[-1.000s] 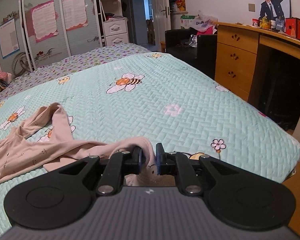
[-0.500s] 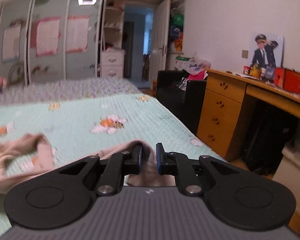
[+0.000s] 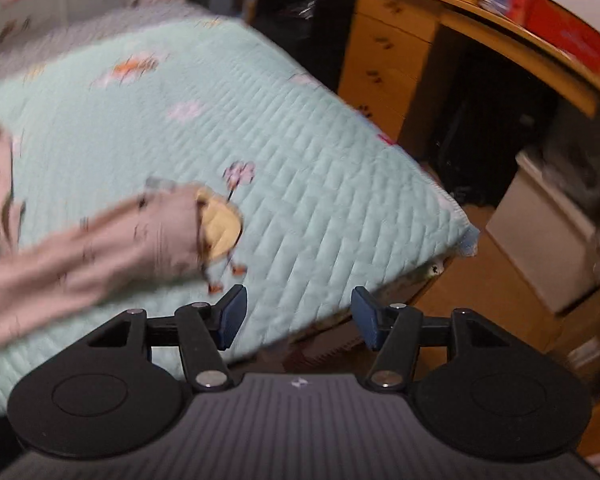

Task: Fold clothes

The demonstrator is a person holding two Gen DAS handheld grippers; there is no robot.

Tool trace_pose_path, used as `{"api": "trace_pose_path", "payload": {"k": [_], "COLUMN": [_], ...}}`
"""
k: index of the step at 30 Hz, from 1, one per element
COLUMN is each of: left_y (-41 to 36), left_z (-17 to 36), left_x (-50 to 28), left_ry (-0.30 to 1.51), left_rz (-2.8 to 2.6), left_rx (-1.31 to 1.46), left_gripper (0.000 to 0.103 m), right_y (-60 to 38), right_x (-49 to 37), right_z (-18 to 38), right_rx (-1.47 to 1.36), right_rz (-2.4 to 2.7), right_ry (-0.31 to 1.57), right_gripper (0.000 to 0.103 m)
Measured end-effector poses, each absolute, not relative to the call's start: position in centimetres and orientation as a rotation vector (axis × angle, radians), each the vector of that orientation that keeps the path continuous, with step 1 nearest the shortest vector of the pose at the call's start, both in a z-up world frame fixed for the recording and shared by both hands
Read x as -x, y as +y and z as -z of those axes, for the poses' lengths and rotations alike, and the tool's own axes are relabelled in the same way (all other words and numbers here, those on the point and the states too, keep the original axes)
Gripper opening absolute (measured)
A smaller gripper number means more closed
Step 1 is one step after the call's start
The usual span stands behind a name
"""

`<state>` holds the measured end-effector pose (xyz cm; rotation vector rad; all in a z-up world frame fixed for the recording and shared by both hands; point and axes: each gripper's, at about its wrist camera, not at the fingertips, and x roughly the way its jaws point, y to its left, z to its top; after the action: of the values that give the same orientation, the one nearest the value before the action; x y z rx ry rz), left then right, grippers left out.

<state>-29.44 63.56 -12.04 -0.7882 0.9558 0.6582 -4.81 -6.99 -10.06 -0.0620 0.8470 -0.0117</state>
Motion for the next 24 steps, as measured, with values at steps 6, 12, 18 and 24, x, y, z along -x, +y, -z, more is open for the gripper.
{"api": "trace_pose_path", "payload": {"k": [6, 12, 18, 24], "left_y": [62.4, 59.4, 53.6, 49.9], "left_z": [10.2, 7.7, 7.2, 9.5], "left_x": [31.9, 31.8, 28.2, 25.0], "left_ry": [0.921, 0.908, 0.963, 1.055], "left_rz": [-0.721, -0.68, -0.485, -0.387], "left_rx": [0.824, 0.71, 0.511, 0.454], "left_gripper": [0.034, 0.04, 0.043, 0.043], "right_y": [-5.7, -4.5, -2.2, -0.6], "right_x": [0.8, -3.2, -4.3, -2.8], "right_z": [11.2, 12.3, 12.5, 5.8], "right_rx": [-0.056, -0.174, -0.15, -0.186], "right_rz": [-0.073, -0.159, -0.294, -0.404], "right_ry": [0.892, 0.934, 0.949, 0.762], "right_gripper": [0.061, 0.062, 0.019, 0.014]}}
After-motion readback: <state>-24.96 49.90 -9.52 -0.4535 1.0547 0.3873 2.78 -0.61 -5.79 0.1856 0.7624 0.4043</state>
